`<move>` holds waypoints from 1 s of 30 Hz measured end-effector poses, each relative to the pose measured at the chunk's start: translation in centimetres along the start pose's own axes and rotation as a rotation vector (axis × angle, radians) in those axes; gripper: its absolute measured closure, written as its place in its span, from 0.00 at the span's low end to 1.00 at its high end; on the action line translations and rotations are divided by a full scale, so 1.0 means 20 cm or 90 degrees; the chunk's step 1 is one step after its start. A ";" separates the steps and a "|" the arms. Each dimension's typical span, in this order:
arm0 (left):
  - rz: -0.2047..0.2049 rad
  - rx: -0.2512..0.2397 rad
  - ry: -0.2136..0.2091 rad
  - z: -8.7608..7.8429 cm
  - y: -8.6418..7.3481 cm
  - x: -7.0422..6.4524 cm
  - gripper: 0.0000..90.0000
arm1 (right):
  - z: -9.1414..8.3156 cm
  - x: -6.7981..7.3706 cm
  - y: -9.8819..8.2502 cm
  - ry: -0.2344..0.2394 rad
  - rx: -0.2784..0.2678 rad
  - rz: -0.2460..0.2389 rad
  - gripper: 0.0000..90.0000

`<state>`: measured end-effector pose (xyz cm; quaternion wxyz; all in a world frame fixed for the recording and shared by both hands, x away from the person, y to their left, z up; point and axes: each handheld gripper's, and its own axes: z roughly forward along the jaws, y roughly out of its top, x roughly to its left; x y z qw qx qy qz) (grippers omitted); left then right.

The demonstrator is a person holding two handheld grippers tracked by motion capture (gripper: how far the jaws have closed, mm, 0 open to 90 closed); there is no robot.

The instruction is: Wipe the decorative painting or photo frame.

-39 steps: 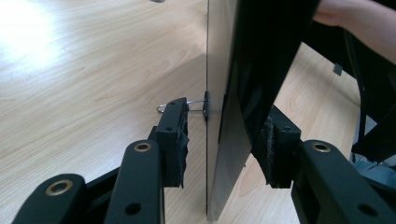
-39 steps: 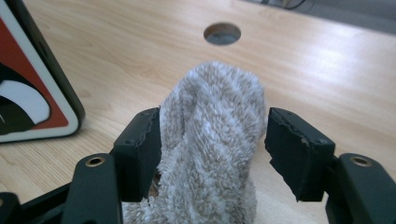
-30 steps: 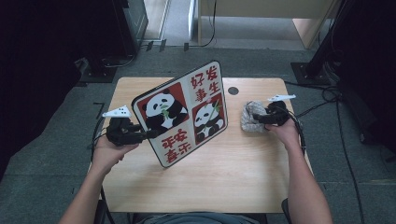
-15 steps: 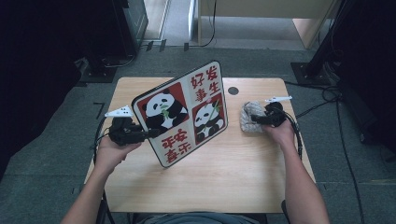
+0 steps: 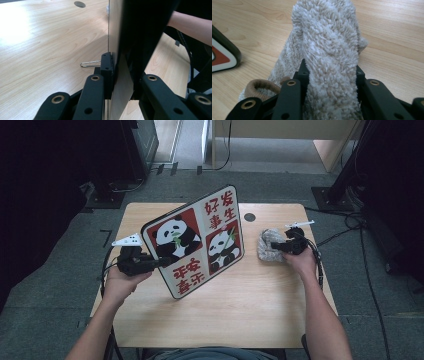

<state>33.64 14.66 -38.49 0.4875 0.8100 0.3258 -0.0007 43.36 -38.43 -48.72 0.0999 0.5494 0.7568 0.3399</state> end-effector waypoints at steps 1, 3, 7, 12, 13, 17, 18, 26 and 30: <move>0.000 0.000 0.000 0.00 0.00 0.00 0.89 | 0.00 0.00 0.00 0.000 0.000 0.000 0.72; 0.000 0.001 -0.001 0.00 0.00 0.00 0.89 | -0.01 0.00 0.00 0.005 0.000 -0.002 0.73; 0.002 0.005 -0.001 0.00 0.00 -0.01 0.89 | -0.04 0.01 0.02 0.013 -0.003 0.002 0.73; -0.001 0.007 -0.005 -0.01 0.00 -0.01 0.89 | -0.10 0.07 0.05 0.033 -0.017 -0.013 0.73; -0.003 0.007 -0.007 -0.01 0.00 -0.01 0.89 | -0.12 0.08 0.05 0.034 -0.022 -0.018 0.73; -0.004 0.007 -0.005 -0.01 -0.01 -0.02 0.89 | -0.15 0.11 0.07 0.048 -0.028 -0.017 0.73; -0.004 0.008 -0.005 -0.02 -0.01 -0.02 0.89 | -0.17 0.13 0.08 0.053 -0.031 -0.016 0.73; 0.000 0.010 -0.002 -0.03 -0.02 -0.03 0.89 | -0.23 0.22 0.13 0.072 -0.030 -0.038 0.73; 0.005 0.012 0.005 -0.03 -0.02 -0.04 0.89 | -0.27 0.26 0.16 0.088 -0.040 -0.047 0.73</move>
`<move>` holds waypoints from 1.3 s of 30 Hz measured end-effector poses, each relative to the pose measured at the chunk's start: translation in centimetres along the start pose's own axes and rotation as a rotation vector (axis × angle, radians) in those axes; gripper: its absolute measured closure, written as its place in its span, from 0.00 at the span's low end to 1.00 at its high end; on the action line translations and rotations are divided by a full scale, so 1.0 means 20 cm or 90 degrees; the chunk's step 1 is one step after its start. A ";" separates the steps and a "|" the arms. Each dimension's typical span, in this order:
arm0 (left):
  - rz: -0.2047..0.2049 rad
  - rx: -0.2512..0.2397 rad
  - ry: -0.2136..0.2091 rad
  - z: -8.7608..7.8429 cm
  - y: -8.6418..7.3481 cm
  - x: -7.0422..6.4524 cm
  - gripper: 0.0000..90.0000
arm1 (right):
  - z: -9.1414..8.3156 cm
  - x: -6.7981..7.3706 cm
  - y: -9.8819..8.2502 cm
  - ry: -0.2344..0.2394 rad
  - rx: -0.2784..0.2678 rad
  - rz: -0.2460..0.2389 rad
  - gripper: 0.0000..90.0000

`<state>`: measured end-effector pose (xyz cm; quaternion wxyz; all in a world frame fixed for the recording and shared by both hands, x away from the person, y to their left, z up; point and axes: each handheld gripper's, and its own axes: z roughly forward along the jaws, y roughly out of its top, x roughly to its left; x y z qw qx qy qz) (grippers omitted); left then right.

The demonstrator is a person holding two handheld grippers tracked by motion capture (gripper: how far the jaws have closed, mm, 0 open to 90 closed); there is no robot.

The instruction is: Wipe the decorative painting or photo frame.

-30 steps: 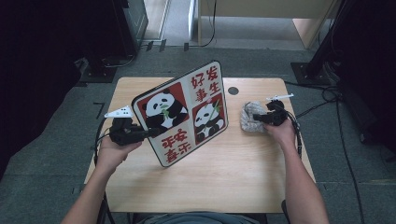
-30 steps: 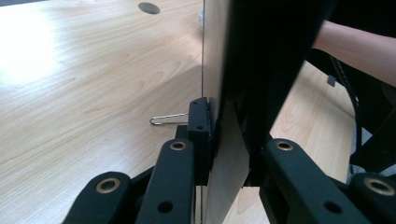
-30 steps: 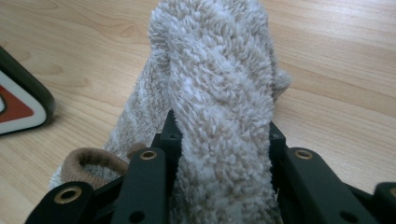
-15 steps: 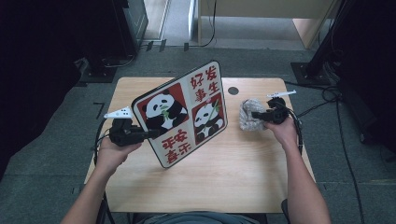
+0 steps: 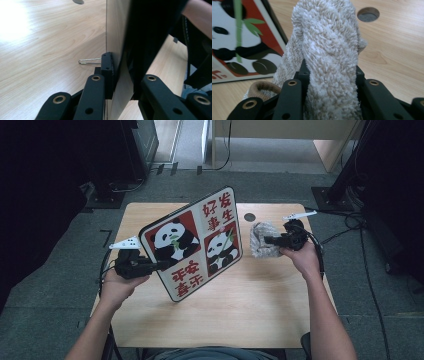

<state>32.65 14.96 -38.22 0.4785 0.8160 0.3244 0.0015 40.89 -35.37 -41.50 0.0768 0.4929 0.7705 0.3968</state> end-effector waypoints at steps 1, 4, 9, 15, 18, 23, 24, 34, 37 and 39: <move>0.000 0.000 0.000 0.00 0.00 0.00 0.89 | 0.00 0.00 0.00 0.000 0.000 0.000 0.73; 0.000 0.000 0.000 0.00 0.00 0.00 0.89 | -0.03 0.03 0.04 0.018 0.005 0.009 0.73; -0.001 -0.001 -0.001 0.00 0.00 0.00 0.89 | -0.05 0.06 0.08 0.027 0.000 -0.009 0.73; -0.007 -0.002 0.001 0.00 0.00 0.01 0.89 | -0.09 0.11 0.16 0.042 -0.005 -0.025 0.73; -0.002 -0.005 0.002 0.00 -0.01 0.01 0.89 | -0.13 0.15 0.22 0.047 -0.011 -0.047 0.73; 0.001 -0.005 0.000 0.00 -0.01 0.01 0.89 | -0.15 0.18 0.27 0.051 -0.017 -0.055 0.73; 0.002 -0.005 0.000 0.00 -0.01 0.01 0.89 | -0.16 0.20 0.30 0.054 -0.015 -0.055 0.73; 0.008 -0.007 0.003 0.00 -0.01 0.00 0.89 | -0.23 0.28 0.43 0.059 -0.028 -0.093 0.72; 0.005 -0.009 0.000 0.00 -0.01 0.01 0.89 | -0.24 0.29 0.46 0.063 -0.028 -0.100 0.73; 0.006 -0.008 -0.001 0.00 -0.01 0.01 0.89 | -0.25 0.32 0.50 0.065 -0.031 -0.105 0.72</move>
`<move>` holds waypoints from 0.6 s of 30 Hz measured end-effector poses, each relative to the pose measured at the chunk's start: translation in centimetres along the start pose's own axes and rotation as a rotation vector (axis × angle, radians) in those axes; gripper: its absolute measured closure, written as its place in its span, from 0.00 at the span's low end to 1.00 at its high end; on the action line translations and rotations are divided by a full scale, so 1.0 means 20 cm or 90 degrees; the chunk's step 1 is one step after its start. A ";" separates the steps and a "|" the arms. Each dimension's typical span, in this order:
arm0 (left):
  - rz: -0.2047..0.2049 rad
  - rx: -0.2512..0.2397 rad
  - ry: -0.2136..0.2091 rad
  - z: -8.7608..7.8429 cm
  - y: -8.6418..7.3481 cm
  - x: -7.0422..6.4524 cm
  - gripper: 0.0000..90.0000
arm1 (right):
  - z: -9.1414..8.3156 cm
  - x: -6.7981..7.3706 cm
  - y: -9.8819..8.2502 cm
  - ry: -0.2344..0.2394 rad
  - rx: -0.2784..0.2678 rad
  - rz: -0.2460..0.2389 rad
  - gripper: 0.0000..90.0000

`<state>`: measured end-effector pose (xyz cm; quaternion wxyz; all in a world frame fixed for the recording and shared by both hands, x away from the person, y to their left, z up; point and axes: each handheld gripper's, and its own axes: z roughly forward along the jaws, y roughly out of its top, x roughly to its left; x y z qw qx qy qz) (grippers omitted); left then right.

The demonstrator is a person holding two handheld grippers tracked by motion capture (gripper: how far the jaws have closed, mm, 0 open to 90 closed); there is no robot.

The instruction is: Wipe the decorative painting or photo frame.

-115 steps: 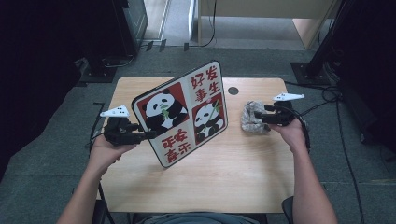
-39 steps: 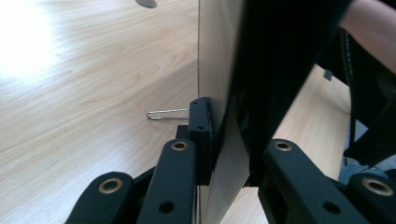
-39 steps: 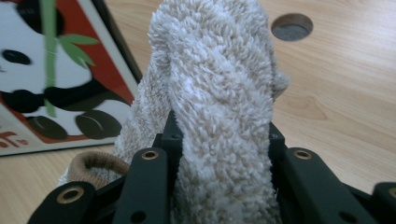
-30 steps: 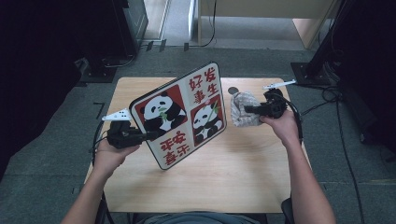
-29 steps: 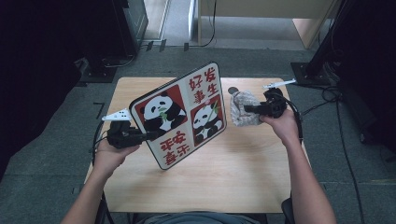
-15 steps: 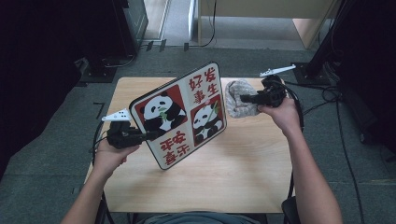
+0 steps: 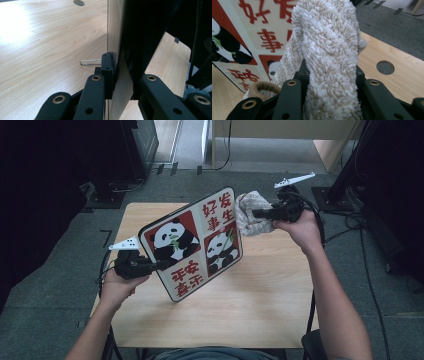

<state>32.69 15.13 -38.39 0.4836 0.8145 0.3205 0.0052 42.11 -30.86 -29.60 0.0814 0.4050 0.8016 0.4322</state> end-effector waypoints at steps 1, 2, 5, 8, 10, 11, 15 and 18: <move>-0.001 -0.001 -0.002 0.00 0.00 0.00 0.89 | -0.01 0.02 0.03 0.003 -0.004 -0.007 0.72; -0.001 -0.001 -0.002 0.00 0.00 0.00 0.89 | -0.01 0.03 0.05 0.002 -0.007 -0.012 0.72; 0.000 -0.001 -0.002 0.00 0.00 0.01 0.90 | -0.01 0.06 0.11 -0.001 -0.010 -0.021 0.73; 0.001 -0.002 -0.003 0.00 0.00 0.01 0.90 | -0.02 0.09 0.14 -0.001 -0.011 -0.031 0.73; -0.001 -0.003 -0.004 0.00 0.00 0.01 0.90 | -0.02 0.11 0.18 0.004 -0.021 -0.037 0.72; -0.001 -0.003 -0.005 0.00 0.00 0.01 0.90 | -0.03 0.12 0.20 0.003 -0.025 -0.041 0.73; 0.000 -0.001 -0.007 0.00 0.00 0.01 0.90 | -0.02 0.16 0.25 0.003 -0.031 -0.052 0.72; 0.000 0.000 -0.008 0.00 0.00 0.01 0.90 | 0.02 0.18 0.26 -0.001 -0.019 -0.059 0.72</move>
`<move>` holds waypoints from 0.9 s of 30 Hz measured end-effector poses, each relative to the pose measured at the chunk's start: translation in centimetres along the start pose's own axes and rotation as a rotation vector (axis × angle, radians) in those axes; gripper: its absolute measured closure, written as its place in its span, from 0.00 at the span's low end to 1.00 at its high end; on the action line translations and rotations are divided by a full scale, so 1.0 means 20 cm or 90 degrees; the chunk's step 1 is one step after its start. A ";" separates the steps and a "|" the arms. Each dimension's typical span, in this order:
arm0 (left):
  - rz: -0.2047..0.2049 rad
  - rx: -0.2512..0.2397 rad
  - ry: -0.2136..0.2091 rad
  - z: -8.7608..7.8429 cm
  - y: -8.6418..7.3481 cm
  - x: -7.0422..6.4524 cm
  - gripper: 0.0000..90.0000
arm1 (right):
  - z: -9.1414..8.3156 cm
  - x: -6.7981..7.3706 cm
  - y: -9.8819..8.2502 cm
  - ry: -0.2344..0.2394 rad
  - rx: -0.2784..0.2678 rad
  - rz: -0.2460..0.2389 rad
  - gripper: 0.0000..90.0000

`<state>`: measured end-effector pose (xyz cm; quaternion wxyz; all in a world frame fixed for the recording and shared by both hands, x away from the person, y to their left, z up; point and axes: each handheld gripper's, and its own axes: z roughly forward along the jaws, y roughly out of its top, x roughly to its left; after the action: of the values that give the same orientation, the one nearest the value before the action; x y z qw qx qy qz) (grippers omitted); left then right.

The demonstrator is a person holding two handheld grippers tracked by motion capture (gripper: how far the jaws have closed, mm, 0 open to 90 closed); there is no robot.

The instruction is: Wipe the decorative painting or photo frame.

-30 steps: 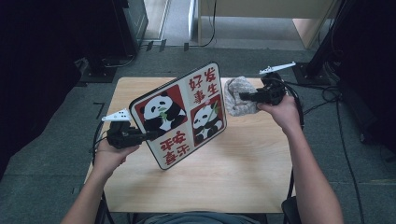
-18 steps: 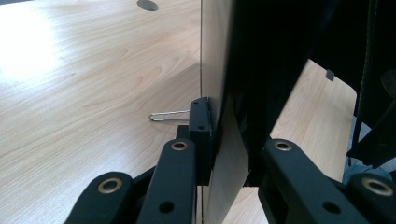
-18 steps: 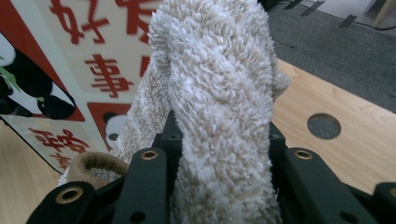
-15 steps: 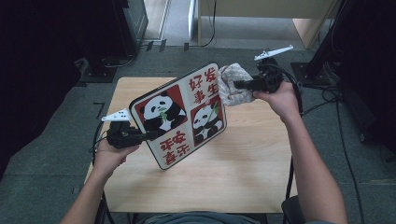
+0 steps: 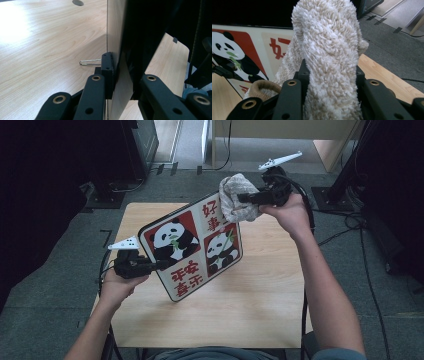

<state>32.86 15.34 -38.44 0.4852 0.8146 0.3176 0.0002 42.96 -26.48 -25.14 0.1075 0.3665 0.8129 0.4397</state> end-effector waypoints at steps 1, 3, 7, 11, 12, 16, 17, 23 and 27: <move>0.001 0.002 -0.001 0.00 0.00 0.00 0.90 | 0.02 -0.01 -0.01 0.003 0.002 0.002 0.72; 0.002 0.003 -0.002 0.00 0.00 0.00 0.90 | 0.03 -0.02 -0.03 0.009 0.000 0.007 0.72; 0.001 0.003 -0.002 0.00 0.00 0.00 0.90 | 0.06 -0.03 -0.08 0.010 0.008 0.010 0.72; 0.002 0.006 -0.003 0.00 0.00 0.00 0.90 | 0.08 -0.03 -0.11 0.009 0.022 0.010 0.72; 0.001 0.006 -0.004 0.00 0.00 0.00 0.90 | 0.09 -0.04 -0.13 0.010 0.024 0.009 0.72; 0.001 0.005 -0.005 0.00 0.00 0.00 0.90 | 0.10 -0.04 -0.16 0.011 0.029 0.012 0.72; 0.001 0.005 -0.005 0.00 0.00 0.00 0.90 | 0.10 -0.04 -0.17 0.011 0.031 0.009 0.72; 0.001 0.006 -0.005 0.00 0.00 0.00 0.90 | 0.12 -0.05 -0.21 0.016 0.033 0.012 0.72; -0.001 0.005 -0.007 0.00 0.00 0.01 0.89 | 0.14 -0.05 -0.25 0.018 0.033 0.014 0.72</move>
<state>32.96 15.46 -38.39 0.4839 0.8162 0.3156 -0.0059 42.57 -27.07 -30.83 0.0814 0.3721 0.8214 0.4245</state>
